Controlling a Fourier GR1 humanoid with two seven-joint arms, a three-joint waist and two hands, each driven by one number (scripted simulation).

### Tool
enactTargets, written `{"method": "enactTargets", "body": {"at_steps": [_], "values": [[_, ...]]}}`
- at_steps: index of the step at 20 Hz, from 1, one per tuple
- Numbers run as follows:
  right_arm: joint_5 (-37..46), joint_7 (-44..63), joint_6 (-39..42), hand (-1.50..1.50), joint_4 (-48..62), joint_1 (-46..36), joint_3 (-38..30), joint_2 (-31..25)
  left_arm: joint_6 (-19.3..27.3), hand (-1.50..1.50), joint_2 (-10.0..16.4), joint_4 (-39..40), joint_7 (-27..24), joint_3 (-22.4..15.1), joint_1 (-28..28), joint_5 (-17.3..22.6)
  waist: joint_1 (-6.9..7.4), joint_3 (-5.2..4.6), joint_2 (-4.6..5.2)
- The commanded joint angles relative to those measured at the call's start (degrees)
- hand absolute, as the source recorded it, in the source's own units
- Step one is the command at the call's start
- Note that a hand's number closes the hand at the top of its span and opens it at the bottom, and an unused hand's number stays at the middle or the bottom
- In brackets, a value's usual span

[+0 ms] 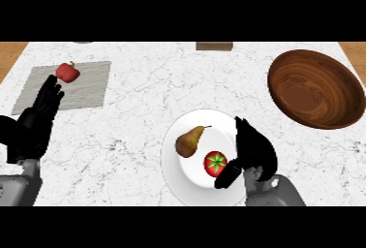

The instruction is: Pick the tomato from the plate and place it in the bowl

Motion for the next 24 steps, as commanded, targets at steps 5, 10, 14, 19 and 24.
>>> {"method": "enactTargets", "body": {"at_steps": [5, 10, 14, 19, 24], "values": [[-1.76, 13.93, -1.96, -1.50, 1.59, 2.73, 6.51, 1.07, -0.86, 0.00, -0.87, 1.12, 0.01, 0.83, -1.02, -0.27, -0.60, 0.02, -0.08], [-2.37, 12.99, -5.86, -1.50, 6.85, -0.03, 6.06, 1.08, 0.23, 0.00, -1.40, -1.74, 2.49, 0.30, -0.82, -1.71, -0.07, 0.06, -0.02], [-2.46, 12.52, -3.23, -1.50, 7.08, -2.61, 2.39, 1.07, -2.56, 0.00, -0.33, -0.42, 0.01, 2.48, 0.01, -0.39, -0.18, 0.02, 0.02], [-0.63, 7.29, -7.75, -1.50, 14.10, -0.48, 2.79, 1.08, -1.08, 0.00, -2.04, -2.47, 1.89, 0.86, 1.61, -2.44, -0.05, 0.06, 0.04], [-4.95, 1.16, -6.84, 1.50, 15.68, -1.78, 1.12, 1.05, -1.45, 0.00, -3.77, 1.54, -1.47, 2.15, -0.40, -3.82, -0.38, 0.05, 0.10]]}}
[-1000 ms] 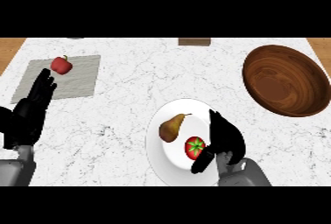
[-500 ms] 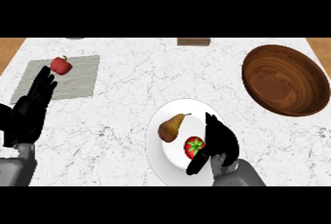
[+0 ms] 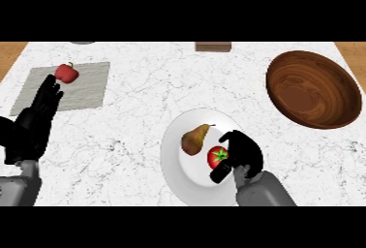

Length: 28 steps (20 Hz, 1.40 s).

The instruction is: Pick the tomato from the plate and place it in the bowl

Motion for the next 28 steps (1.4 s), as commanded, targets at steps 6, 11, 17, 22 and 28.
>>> {"method": "enactTargets", "body": {"at_steps": [6, 11, 17, 22, 28], "values": [[-1.76, 1.51, -6.15, 1.50, 8.91, -3.57, 1.81, 1.40, -0.54, 0.00, -2.25, 1.46, -1.24, 0.04, 0.07, -1.77, 0.36, 0.47, 0.71], [4.33, 0.59, -5.70, 1.50, 7.46, -0.74, 0.96, 1.29, -1.04, 0.00, -2.07, 1.80, -1.02, 0.83, -0.99, -2.19, -0.30, 0.46, 0.60], [8.52, -2.52, -10.06, 1.50, 28.45, -25.29, -11.80, -0.96, -1.96, 0.00, -2.54, -0.81, -0.36, -0.30, -0.68, -1.80, 3.24, 0.51, 1.65], [13.29, -3.30, -13.49, 1.50, 39.76, -38.27, -14.80, -2.21, -2.17, 0.00, -2.68, -0.35, -0.50, -0.19, -1.14, -2.17, 3.15, 0.46, 1.50], [22.42, 2.86, -14.43, 1.50, 43.14, -49.01, -13.24, -4.05, -3.19, 0.00, -1.44, 1.48, 0.40, 1.87, -2.99, -1.20, 2.17, 0.39, 0.95]]}}
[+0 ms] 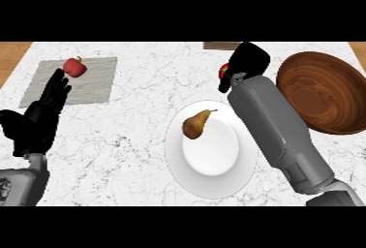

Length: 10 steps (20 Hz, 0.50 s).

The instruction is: Pick the tomato from the plate and place it in the bowl

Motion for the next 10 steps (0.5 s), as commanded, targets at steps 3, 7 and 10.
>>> {"method": "enactTargets", "body": {"at_steps": [3, 7, 10], "values": [[11.72, 11.62, -5.70, 1.50, 1.02, -10.88, 2.29, -2.83, -1.11, 0.00, 1.16, 1.98, -0.23, 1.69, 0.25, 0.70, -0.96, -0.08, -0.59], [15.21, 15.15, -5.93, 1.50, 0.37, -16.21, -0.32, -3.20, 0.16, 0.00, 0.22, 0.34, 0.38, 1.55, 0.32, 0.23, -1.22, 0.00, -0.73], [17.20, 16.21, -3.49, 1.50, -2.71, -16.51, -1.32, -3.75, -0.67, 0.00, 1.52, 2.74, -0.41, 3.63, -0.30, 0.81, -2.74, -0.01, -0.95]]}}
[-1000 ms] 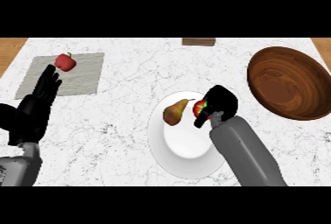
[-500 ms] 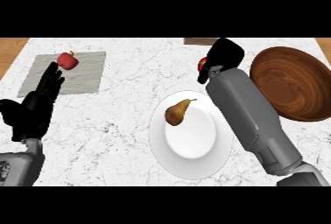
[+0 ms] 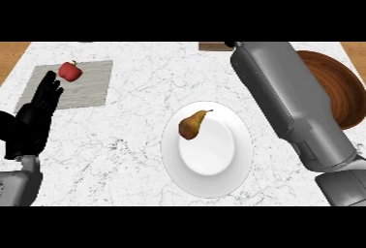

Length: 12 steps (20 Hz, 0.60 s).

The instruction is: Pick the tomato from the plate and place it in the bowl

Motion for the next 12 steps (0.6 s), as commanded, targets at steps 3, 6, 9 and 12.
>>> {"method": "enactTargets", "body": {"at_steps": [3, 6, 9, 12], "values": [[3.43, 10.03, -0.64, 1.50, -1.78, -2.76, -4.49, -2.10, -1.57, 0.00, 0.56, -2.81, 0.80, 0.45, 2.95, 0.91, -0.27, 0.06, -0.18], [4.43, 6.88, -4.50, 1.50, -4.06, 1.99, -5.99, -3.40, 0.19, 0.00, -0.20, 0.62, 0.76, 0.99, -1.58, -0.48, -1.46, 0.08, 0.05], [2.24, 1.37, -7.06, 1.50, -6.04, 5.12, -10.36, -6.93, -1.43, 0.00, 0.38, -2.66, -0.39, 1.64, 3.03, 0.66, -0.86, 0.11, -0.04], [2.19, -1.38, -9.41, 1.50, -5.69, 8.43, -12.73, -7.98, -0.29, 0.00, -0.63, -1.32, 1.85, 0.73, 0.06, -0.70, -0.88, 0.10, 0.22]]}}
